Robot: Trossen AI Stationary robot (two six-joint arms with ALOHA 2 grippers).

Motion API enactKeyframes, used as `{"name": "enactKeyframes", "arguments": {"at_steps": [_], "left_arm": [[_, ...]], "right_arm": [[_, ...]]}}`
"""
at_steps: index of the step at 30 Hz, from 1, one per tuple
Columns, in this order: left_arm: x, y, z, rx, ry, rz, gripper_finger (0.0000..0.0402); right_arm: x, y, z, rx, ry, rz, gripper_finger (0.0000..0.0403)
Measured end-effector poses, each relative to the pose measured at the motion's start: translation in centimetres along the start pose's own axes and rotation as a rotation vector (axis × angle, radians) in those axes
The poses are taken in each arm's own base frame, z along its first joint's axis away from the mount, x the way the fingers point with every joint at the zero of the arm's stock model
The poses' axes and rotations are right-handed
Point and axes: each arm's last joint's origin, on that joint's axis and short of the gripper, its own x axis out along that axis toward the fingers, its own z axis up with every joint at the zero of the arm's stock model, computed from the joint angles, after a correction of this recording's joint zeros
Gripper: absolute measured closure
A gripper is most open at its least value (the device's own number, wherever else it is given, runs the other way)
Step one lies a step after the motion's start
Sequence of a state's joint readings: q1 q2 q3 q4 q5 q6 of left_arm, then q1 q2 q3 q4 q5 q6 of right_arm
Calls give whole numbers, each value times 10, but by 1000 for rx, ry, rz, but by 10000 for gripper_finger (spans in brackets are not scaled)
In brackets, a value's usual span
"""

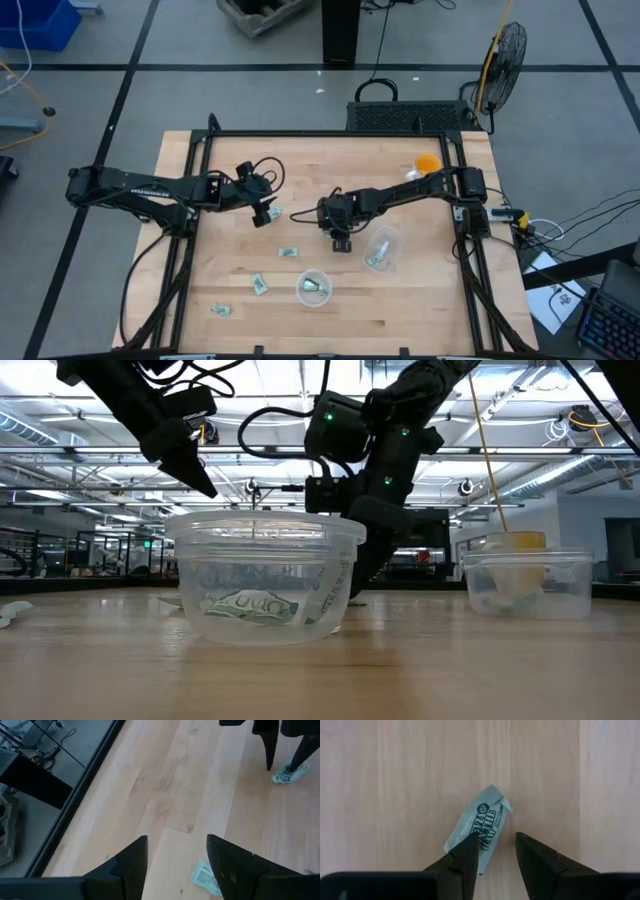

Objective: Pick and place items into bin
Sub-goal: Put the Stevia packet into the right transparent bin

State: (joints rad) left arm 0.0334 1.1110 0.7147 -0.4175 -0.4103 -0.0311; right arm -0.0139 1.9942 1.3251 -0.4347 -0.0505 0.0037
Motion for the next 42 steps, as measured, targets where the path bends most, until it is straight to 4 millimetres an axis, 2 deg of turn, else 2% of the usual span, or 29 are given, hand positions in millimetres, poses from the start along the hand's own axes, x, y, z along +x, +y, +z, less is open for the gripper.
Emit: {"name": "enactKeyframes", "arguments": {"at_steps": [3, 9, 13, 16, 21, 24, 26, 29, 33, 35, 38, 42], "left_arm": [[0, 0, 0, 0, 0, -1, 192], [0, 0, 0, 0, 0, -1, 192], [0, 0, 0, -24, 0, -1, 192], [0, 0, 0, -33, 2, -1, 192], [0, 0, 0, -34, 2, -1, 192], [0, 0, 0, -34, 1, 0, 192], [0, 0, 0, -36, 0, 0, 192], [0, 0, 0, -39, -1, -1, 192], [0, 0, 0, -39, -1, -2, 192], [0, 0, 0, -36, -4, -2, 192], [0, 0, 1, -39, -8, -2, 192], [0, 0, 2, -53, -14, -1, 192]], "right_arm": [[0, 0, 0, -27, -2, 2, 310], [-1, -1, 4, -49, -39, 1, 390], [-11, -5, 3, -58, -36, -6, 395], [-34, -3, 0, -54, -10, -9, 400], [-94, 7, -12, -20, 20, -61, 402], [-127, 18, -28, 6, 55, -56, 402], [-139, 25, -45, 9, 65, -24, 402], [-143, 31, -79, 32, 93, -21, 402], [-138, 30, -119, 191, 88, 2, 402], [-132, 30, -129, 264, 30, 15, 402], [-122, 30, -139, 255, -27, 30, 402], [-113, 28, -148, 246, 28, 19, 389]]}}
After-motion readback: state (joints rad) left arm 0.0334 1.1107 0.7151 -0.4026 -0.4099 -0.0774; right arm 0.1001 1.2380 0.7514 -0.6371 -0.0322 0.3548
